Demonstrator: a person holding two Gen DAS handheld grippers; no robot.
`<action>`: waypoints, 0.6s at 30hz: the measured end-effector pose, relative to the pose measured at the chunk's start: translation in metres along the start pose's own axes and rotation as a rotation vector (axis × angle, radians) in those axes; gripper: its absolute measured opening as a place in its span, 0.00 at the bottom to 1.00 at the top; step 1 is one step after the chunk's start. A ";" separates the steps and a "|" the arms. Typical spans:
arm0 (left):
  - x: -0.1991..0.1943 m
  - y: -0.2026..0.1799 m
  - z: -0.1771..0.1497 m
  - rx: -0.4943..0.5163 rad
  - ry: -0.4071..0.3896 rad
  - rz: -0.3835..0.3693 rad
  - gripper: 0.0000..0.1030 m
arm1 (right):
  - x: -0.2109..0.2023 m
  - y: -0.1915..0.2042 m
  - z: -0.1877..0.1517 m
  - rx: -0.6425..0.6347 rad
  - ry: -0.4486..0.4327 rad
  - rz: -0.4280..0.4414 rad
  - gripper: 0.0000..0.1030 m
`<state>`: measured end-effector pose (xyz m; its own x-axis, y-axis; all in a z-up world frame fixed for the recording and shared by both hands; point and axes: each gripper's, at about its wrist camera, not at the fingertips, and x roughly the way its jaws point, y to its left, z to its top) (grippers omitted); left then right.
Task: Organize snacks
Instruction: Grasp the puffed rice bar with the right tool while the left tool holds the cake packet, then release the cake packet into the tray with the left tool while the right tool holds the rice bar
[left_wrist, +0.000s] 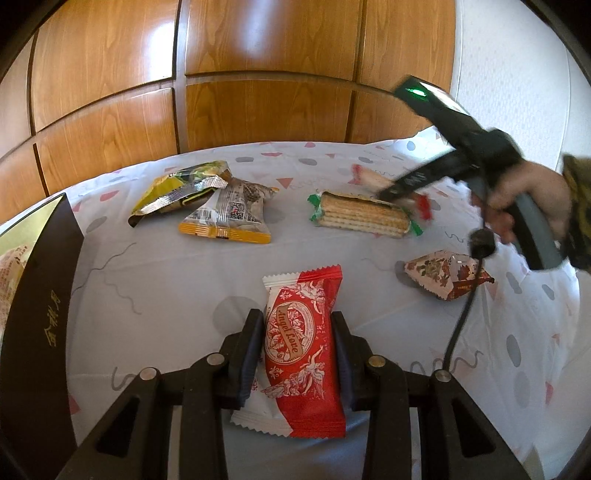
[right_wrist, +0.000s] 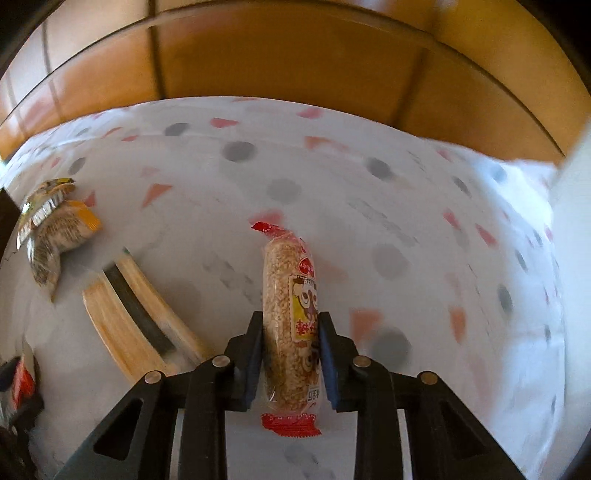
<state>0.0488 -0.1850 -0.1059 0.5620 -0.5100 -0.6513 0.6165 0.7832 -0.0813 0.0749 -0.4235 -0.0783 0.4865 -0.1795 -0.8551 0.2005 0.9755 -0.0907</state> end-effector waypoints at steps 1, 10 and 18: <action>0.000 0.000 0.000 0.000 0.000 0.001 0.37 | -0.005 -0.004 -0.010 0.026 -0.014 -0.009 0.27; 0.002 -0.001 0.000 0.007 0.002 0.009 0.37 | -0.021 -0.011 -0.058 0.160 -0.158 -0.071 0.27; 0.002 -0.006 0.002 0.022 0.009 0.029 0.37 | -0.014 -0.008 -0.053 0.184 -0.180 -0.039 0.28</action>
<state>0.0474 -0.1918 -0.1055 0.5745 -0.4841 -0.6600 0.6124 0.7892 -0.0458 0.0209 -0.4222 -0.0925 0.6154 -0.2526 -0.7466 0.3653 0.9308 -0.0138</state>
